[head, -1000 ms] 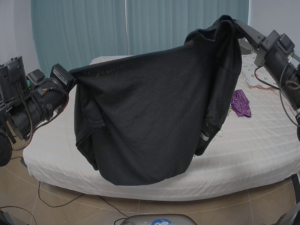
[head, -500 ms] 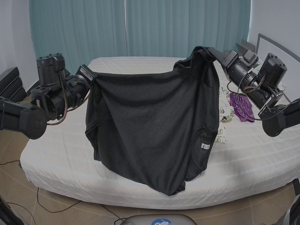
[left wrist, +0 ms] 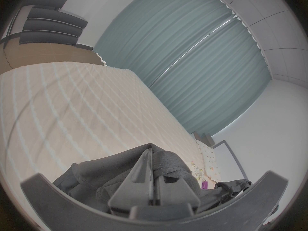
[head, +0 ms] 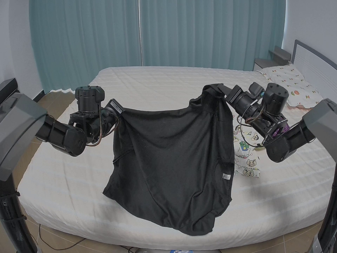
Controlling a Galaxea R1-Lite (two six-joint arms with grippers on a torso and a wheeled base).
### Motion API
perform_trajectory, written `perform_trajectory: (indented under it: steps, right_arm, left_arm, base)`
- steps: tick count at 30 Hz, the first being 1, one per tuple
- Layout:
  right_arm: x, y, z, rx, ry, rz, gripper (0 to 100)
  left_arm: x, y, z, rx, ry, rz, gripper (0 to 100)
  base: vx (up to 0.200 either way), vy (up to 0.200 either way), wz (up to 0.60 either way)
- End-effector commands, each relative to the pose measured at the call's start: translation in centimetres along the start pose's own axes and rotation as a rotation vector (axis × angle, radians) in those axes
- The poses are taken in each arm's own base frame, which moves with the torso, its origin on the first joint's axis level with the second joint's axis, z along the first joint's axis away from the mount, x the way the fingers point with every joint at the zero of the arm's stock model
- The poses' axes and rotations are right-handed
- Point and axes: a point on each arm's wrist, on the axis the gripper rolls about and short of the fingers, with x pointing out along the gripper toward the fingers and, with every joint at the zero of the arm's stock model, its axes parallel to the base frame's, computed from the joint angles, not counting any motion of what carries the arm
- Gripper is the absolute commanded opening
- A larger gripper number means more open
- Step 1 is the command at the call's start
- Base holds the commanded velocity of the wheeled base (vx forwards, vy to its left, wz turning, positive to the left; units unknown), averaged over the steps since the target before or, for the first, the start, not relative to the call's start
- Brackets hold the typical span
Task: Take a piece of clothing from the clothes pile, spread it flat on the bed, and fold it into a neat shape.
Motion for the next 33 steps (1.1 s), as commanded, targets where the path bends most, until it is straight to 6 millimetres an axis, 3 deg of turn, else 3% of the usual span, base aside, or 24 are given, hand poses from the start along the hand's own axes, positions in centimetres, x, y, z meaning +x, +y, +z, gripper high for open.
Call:
perform_trajectory:
  steps: [1,3,4,5,7,8,10,11,16,21,26,33]
  right_arm:
    - [2.0,-3.5,-3.8,-0.005,0.015,-0.093,0]
    - [2.5,-4.2,-4.3,-0.007,0.006,-0.119,0]
    - [2.6,-4.6,-4.6,-0.009,0.005,-0.126,100]
    - [2.6,-4.6,-4.6,-0.009,0.005,-0.126,100]
    - [2.8,-5.0,-5.0,-0.009,0.008,-0.130,100]
    - [3.3,-6.3,-6.5,-0.013,0.034,-0.157,100]
    - [3.5,-6.9,-7.1,-0.021,0.042,-0.175,100]
    - [3.9,-8.2,-7.8,-0.032,0.042,-0.226,100]
    - [3.4,-10.1,-7.4,-0.037,0.044,-0.327,100]
    - [0.9,-9.5,-7.3,-0.029,0.139,-0.334,100]
    - [-0.7,-9.2,-7.5,-0.023,0.194,-0.349,100]
    - [-2.9,-9.0,-7.4,-0.016,0.251,-0.377,100]
  left_arm:
    - [3.8,2.9,-2.4,0.005,0.040,0.076,0]
    - [4.6,3.2,-2.7,0.005,0.035,0.080,0]
    - [4.8,3.2,-2.8,0.005,0.034,0.079,0]
    - [4.8,3.2,-2.8,0.005,0.034,0.079,100]
    - [5.1,3.3,-2.7,0.002,0.030,0.078,100]
    - [6.3,3.9,-2.8,-0.001,0.022,0.083,100]
    - [6.7,4.2,-3.0,0.001,0.020,0.087,100]
    - [7.4,4.6,-3.2,0.003,0.003,0.105,100]
    - [8.4,5.5,-3.3,0.009,-0.025,0.164,100]
    - [9.0,6.6,-2.0,0.143,-0.033,0.206,100]
    - [9.4,5.5,-0.7,0.176,-0.069,0.206,100]
    - [8.6,4.7,0.3,0.258,0.118,0.292,100]
  base:
    - [0.000,0.000,0.00]
    - [0.000,0.000,0.00]
    - [0.000,0.000,0.00]
    - [0.000,0.000,0.00]
    - [0.000,0.000,0.00]
    - [0.000,0.000,0.00]
    - [0.000,0.000,0.00]
    - [0.000,0.000,0.00]
    - [0.000,0.000,0.00]
    - [0.000,0.000,0.00]
    - [0.000,0.000,0.00]
    - [0.000,0.000,0.00]
